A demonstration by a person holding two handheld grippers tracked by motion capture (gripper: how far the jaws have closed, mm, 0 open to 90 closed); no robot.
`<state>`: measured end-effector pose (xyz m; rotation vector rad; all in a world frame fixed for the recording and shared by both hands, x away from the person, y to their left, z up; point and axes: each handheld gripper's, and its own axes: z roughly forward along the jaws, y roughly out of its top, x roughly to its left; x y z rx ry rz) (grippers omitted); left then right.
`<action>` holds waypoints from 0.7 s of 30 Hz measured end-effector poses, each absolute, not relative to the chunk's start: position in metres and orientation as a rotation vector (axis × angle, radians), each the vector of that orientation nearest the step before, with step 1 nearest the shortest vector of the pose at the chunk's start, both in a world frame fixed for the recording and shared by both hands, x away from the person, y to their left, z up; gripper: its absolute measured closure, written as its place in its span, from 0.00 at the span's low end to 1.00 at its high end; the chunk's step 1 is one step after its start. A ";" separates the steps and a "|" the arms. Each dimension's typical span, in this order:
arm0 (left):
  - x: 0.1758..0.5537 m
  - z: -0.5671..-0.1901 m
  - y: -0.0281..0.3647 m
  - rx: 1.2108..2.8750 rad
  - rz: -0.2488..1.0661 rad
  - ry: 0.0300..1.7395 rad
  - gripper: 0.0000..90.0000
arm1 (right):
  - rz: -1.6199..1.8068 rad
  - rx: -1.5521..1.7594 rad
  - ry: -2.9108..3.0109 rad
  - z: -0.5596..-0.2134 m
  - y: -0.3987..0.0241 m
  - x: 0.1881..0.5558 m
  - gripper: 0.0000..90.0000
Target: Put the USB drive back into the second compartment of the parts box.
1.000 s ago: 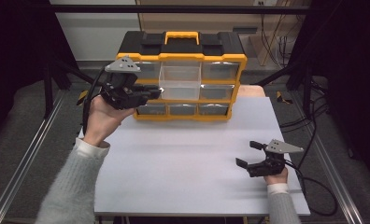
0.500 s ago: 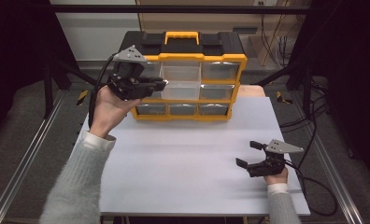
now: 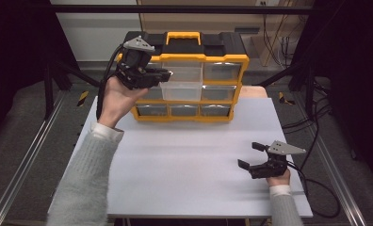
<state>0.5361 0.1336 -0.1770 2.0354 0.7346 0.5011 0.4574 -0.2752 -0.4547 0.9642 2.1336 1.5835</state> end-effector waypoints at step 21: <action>0.563 -0.186 0.114 2.031 0.542 0.765 0.88 | 1.580 0.964 2.135 -0.455 -0.275 0.457 0.03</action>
